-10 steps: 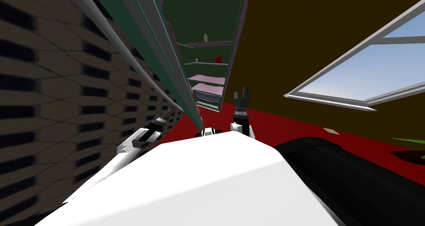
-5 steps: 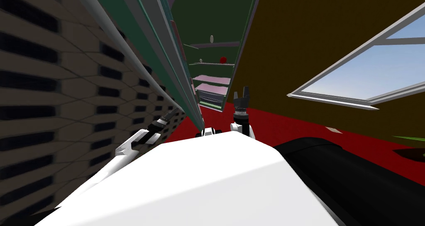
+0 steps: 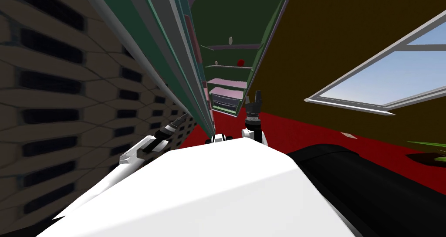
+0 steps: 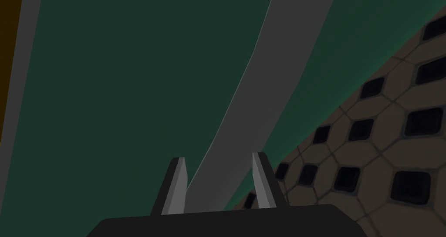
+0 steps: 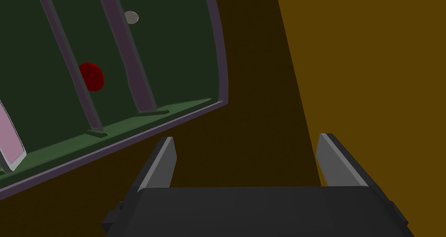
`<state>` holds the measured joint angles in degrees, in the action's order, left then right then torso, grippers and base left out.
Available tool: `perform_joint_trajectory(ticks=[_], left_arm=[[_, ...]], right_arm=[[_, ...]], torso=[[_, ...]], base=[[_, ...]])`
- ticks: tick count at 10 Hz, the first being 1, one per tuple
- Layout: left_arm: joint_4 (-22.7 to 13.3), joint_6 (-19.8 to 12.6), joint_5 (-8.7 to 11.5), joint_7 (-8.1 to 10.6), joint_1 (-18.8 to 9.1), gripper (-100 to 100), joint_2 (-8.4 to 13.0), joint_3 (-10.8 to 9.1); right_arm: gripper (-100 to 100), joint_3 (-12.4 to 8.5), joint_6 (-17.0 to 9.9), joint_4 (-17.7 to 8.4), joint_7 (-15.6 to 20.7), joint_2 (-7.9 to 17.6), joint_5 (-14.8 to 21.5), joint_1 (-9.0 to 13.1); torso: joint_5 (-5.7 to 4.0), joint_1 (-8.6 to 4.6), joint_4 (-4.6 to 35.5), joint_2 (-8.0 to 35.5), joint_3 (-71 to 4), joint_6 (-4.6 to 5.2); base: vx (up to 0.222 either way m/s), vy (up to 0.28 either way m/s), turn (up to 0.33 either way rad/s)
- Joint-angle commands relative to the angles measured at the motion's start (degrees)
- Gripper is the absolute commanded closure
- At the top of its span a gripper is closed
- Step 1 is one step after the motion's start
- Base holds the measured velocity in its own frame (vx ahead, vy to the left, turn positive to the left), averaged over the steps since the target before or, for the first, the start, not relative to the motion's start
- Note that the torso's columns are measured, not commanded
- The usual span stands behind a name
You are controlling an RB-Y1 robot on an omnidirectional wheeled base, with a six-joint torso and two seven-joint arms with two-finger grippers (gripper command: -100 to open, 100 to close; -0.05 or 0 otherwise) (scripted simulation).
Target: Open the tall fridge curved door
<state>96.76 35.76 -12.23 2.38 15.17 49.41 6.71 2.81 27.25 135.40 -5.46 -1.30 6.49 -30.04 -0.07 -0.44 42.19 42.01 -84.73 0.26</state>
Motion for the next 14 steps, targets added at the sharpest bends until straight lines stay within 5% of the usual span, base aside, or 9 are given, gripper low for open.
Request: perform_joint_trajectory(ticks=[1,9,13,14], left_arm=[[1.0,1.6,-0.2,0.09,0.7,100,0.5,0.86],[1.0,1.6,-0.2,0.09,0.7,100,0.5,0.86],[2.5,3.9,-0.6,0.33,1.9,100,1.8,2.02],[3.9,2.8,0.1,1.57,2.0,-100,3.4,0.99]], right_arm=[[0,0.0,0.0,0.0,0.0,0.0,0.0,0.0],[0,0.0,0.0,0.0,0.0,0.0,0.0,0.0],[0,0.0,0.0,0.0,0.0,0.0,0.0,0.0],[0,0.0,0.0,0.0,0.0,0.0,0.0,0.0]], torso=[[0.01,-0.14,0.0,0.2,0.1,0.05],[-0.04,-0.08,0.0,0.0,0.0,0.18],[0.15,0.66,0.1,0.3,0.2,-0.23],[0.11,0.56,0.1,0.3,0.2,-0.25]], base=[[0.001,0.238,0.033],[-0.001,0.006,-0.003],[-0.006,0.218,-0.01],[0.007,0.106,0.065]])
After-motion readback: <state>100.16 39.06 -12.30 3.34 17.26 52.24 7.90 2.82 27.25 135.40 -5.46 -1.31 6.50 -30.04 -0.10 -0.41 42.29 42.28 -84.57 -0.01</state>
